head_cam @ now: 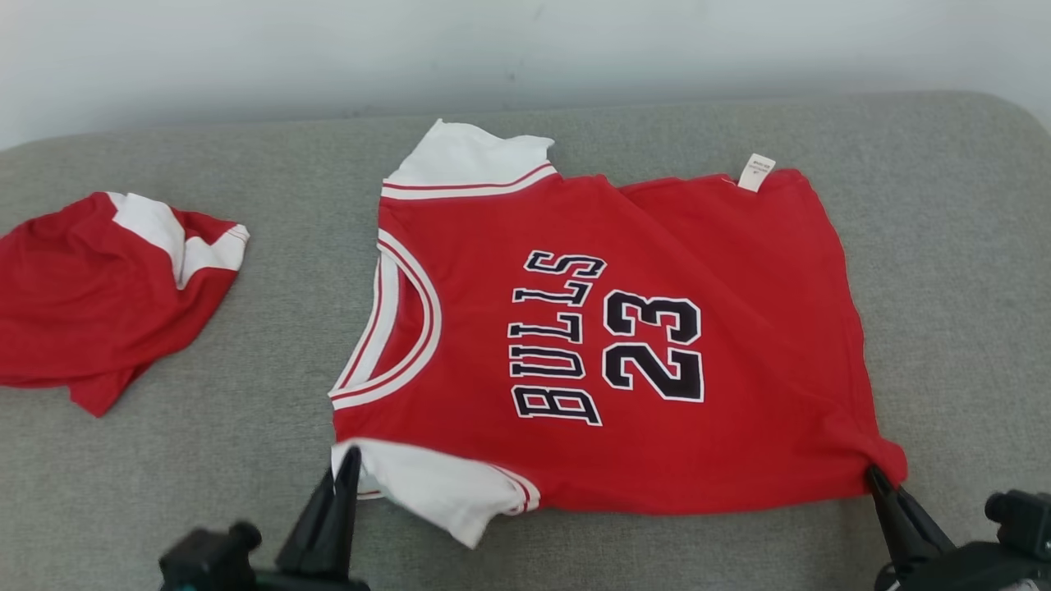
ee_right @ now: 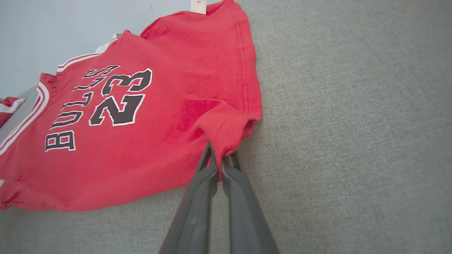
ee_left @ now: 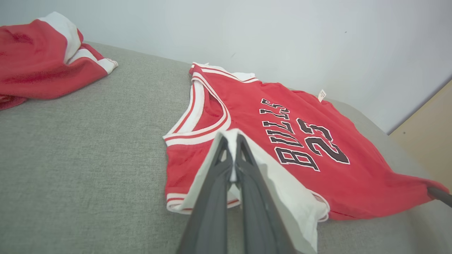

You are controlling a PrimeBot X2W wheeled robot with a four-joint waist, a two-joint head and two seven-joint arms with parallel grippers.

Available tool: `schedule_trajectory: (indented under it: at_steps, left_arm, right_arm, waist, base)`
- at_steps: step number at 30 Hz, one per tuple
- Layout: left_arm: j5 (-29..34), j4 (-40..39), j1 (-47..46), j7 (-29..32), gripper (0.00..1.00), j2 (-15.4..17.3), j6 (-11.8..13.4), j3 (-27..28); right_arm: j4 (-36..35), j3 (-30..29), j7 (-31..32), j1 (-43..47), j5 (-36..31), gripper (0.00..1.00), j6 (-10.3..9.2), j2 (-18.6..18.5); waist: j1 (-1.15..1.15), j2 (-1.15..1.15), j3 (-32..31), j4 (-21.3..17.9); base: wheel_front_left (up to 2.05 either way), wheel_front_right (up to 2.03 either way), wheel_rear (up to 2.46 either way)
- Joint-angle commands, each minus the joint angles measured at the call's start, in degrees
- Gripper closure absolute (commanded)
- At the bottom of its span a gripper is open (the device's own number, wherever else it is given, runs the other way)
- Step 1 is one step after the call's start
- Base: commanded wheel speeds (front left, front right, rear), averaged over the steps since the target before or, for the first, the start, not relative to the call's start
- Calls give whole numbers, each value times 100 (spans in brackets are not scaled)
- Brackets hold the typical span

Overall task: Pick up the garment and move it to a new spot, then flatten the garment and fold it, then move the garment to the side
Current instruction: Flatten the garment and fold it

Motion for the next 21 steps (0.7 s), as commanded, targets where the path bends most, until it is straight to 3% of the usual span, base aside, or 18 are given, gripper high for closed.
schedule_trajectory:
  at_steps: [1,8,20,21]
  left_arm:
    - [68,67,-262,55,100,83,-55,11]
    - [156,752,-1548,339,100,220,-356,-34]
    - [197,2254,-2834,258,100,101,-704,-211]
    - [197,2367,-2891,230,100,70,-729,-236]
  right_arm:
    - [-26,3,80,-120,-62,100,-16,38]
    - [173,-1,394,-856,65,100,-16,2]
    - [763,173,379,-1772,138,100,-16,-88]
    - [800,182,341,-1812,115,63,-16,-96]
  waist:
    - [0,0,110,-99]
    - [0,0,418,-282]
    - [0,0,515,-320]
    - [0,0,497,-316]
  base:
    - [0,0,0]
    - [0,0,0]
    - [0,0,0]
    - [0,0,0]
